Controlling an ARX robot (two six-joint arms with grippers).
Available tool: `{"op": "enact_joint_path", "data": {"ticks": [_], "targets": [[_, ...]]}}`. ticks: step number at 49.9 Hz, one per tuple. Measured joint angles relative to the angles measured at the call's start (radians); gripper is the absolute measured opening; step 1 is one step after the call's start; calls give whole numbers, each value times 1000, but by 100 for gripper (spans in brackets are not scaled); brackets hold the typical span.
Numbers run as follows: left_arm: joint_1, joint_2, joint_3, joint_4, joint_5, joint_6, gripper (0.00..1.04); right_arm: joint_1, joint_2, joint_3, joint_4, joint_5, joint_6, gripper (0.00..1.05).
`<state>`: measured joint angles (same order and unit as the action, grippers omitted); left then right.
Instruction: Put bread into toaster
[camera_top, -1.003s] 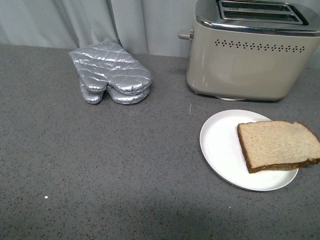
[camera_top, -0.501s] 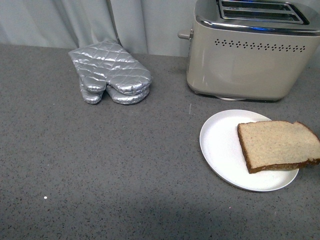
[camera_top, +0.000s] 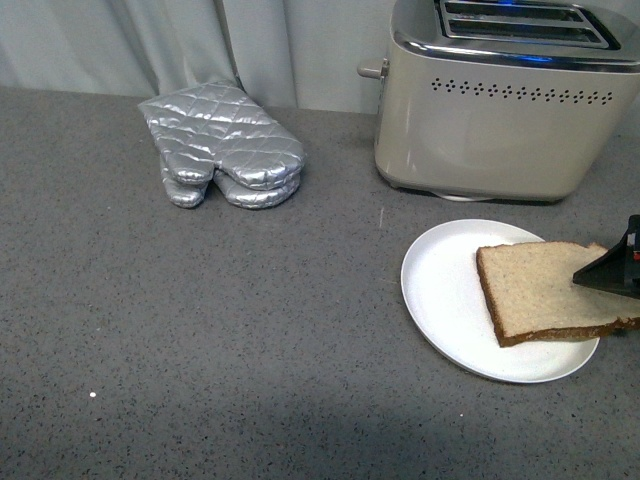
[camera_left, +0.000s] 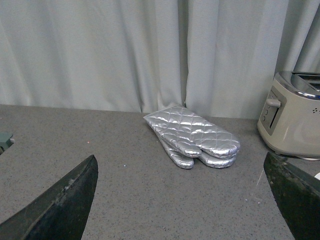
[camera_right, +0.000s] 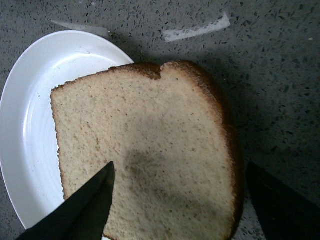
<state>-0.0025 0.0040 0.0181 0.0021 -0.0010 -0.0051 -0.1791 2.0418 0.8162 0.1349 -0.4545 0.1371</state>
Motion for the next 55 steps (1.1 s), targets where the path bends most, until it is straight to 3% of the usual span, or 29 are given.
{"op": "enact_joint_path", "data": {"ticks": [12, 20, 24, 29, 35, 42, 46, 55], "targets": [[0, 0, 0, 0, 0, 0, 98, 7, 5, 2, 1, -2, 59, 31], [0, 0, 0, 0, 0, 0, 98, 7, -56, -11, -9, -24, 116, 9], [0, 0, 0, 0, 0, 0, 98, 8, -111, -23, -24, -34, 158, 2], [0, 0, 0, 0, 0, 0, 98, 16, -190, -46, -38, -52, 235, 1], [0, 0, 0, 0, 0, 0, 98, 46, -349, -103, -7, -77, 444, 1], [0, 0, 0, 0, 0, 0, 98, 126, -592, -149, -14, 82, 739, 1], [0, 0, 0, 0, 0, 0, 98, 201, -750, -142, -87, 287, 900, 1], [0, 0, 0, 0, 0, 0, 98, 384, -813, -20, -144, 657, 1070, 1]]}}
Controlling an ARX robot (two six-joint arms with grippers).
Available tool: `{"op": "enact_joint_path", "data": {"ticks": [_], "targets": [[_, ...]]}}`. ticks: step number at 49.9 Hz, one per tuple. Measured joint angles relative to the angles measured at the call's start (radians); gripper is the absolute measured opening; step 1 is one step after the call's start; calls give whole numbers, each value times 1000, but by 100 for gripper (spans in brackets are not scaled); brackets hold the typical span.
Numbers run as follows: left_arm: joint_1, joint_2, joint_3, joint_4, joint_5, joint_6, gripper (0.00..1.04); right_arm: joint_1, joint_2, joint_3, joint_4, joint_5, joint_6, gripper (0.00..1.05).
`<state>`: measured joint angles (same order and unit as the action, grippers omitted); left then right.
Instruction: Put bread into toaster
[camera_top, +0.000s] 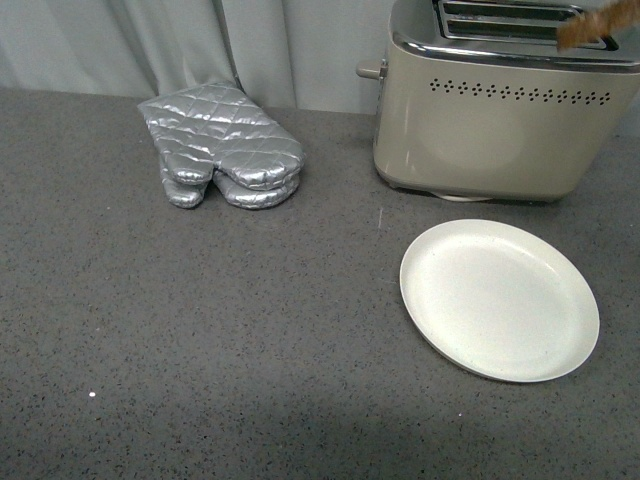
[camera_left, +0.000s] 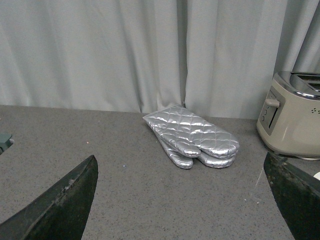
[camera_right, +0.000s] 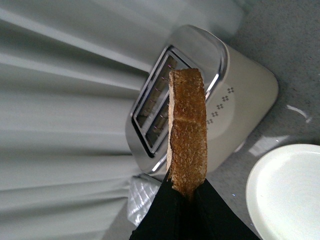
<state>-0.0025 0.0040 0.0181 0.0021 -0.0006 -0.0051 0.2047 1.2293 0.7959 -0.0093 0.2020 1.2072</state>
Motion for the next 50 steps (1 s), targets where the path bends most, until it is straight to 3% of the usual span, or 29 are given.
{"op": "enact_joint_path", "data": {"ticks": [6, 11, 29, 50], "targets": [[0, 0, 0, 0, 0, 0, 98, 123, 110, 126, -25, 235, 94, 1], [0, 0, 0, 0, 0, 0, 98, 168, 194, 221, -77, 324, 134, 1], [0, 0, 0, 0, 0, 0, 98, 208, 426, 425, -163, 459, 227, 1], [0, 0, 0, 0, 0, 0, 98, 180, 533, 534, -214, 472, 266, 1]]}}
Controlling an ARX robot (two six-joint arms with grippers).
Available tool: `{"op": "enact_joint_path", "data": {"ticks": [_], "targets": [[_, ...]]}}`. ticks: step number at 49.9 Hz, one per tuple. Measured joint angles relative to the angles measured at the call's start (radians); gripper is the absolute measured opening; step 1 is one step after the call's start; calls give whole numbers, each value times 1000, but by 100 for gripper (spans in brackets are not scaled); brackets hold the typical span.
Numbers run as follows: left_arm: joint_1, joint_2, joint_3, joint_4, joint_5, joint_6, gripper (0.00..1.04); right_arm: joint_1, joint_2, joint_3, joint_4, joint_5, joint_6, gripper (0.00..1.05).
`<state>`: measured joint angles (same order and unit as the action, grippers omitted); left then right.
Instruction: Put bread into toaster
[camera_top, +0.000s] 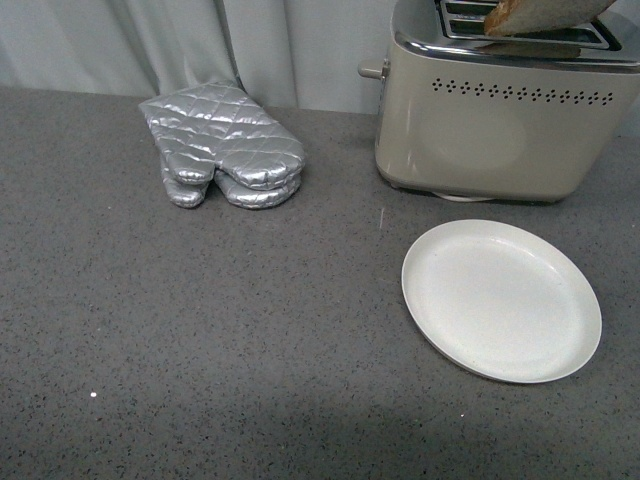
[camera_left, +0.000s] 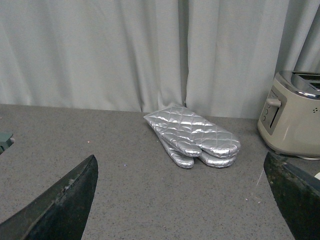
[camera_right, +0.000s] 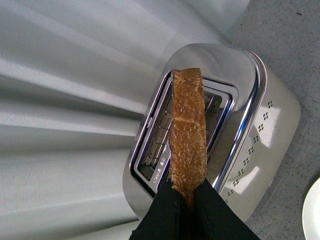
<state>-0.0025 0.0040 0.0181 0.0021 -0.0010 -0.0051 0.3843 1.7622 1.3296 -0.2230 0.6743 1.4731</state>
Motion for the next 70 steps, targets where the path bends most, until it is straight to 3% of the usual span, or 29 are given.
{"op": "enact_joint_path", "data": {"ticks": [24, 38, 42, 45, 48, 54, 63, 66, 70], "targets": [[0, 0, 0, 0, 0, 0, 98, -15, 82, 53, -58, -13, 65, 1], [0, 0, 0, 0, 0, 0, 98, -50, 188, 182, -97, -52, 4, 1], [0, 0, 0, 0, 0, 0, 98, -58, 229, 243, -113, -87, -48, 16], [0, 0, 0, 0, 0, 0, 98, -60, 243, 266, -95, -109, -131, 29], [0, 0, 0, 0, 0, 0, 98, -56, 234, 240, 18, -55, -283, 43], [0, 0, 0, 0, 0, 0, 98, -50, 164, 137, 211, -51, -518, 61], [0, 0, 0, 0, 0, 0, 98, -25, -50, -164, 669, -77, -1037, 93], [0, 0, 0, 0, 0, 0, 98, -19, -111, -261, 787, -102, -1178, 97], [0, 0, 0, 0, 0, 0, 98, -15, -189, -394, 913, -131, -1361, 94]]}}
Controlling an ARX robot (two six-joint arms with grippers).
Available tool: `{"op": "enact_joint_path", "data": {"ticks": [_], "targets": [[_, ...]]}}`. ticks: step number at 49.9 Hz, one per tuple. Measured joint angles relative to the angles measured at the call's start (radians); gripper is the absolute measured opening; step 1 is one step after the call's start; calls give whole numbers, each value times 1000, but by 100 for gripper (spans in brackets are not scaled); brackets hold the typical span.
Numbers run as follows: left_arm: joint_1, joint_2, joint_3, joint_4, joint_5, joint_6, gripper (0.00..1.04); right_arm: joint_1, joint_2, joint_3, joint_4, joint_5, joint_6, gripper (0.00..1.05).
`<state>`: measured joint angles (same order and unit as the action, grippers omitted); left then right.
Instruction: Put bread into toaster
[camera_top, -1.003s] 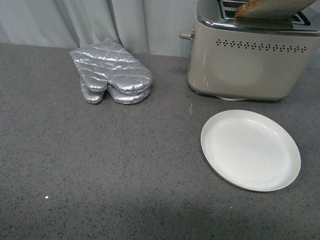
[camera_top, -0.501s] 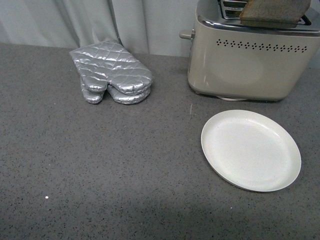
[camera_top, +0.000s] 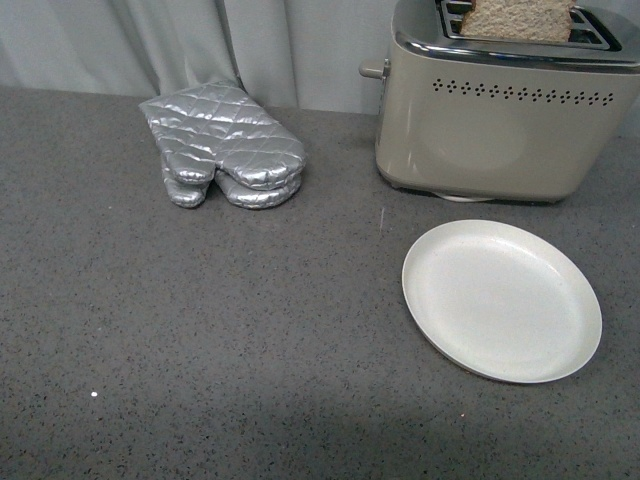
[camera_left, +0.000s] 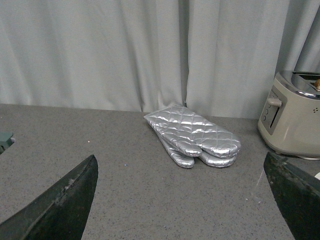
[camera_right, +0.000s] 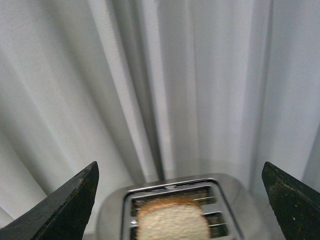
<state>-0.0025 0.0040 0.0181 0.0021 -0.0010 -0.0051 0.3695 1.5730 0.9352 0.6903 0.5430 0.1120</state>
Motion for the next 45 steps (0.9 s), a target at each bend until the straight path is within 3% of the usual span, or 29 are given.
{"op": "enact_joint_path", "data": {"ticks": [4, 15, 25, 27, 33, 38, 45], "targets": [[0, 0, 0, 0, 0, 0, 98, -2, -79, -142, 83, -26, -159, 95], [0, 0, 0, 0, 0, 0, 98, -6, -297, -455, 133, -21, -326, 95], [0, 0, 0, -1, 0, 0, 98, 10, -512, -710, 119, 117, -349, 95], [0, 0, 0, -1, 0, 0, 98, 2, -550, -738, 109, 106, -329, 93], [0, 0, 0, -1, 0, 0, 98, -79, -691, -828, 60, -200, -207, 74], [0, 0, 0, -1, 0, 0, 98, -132, -777, -855, 10, -312, -151, 56], [0, 0, 0, -1, 0, 0, 98, -191, -861, -898, -14, -371, -129, 28]]}}
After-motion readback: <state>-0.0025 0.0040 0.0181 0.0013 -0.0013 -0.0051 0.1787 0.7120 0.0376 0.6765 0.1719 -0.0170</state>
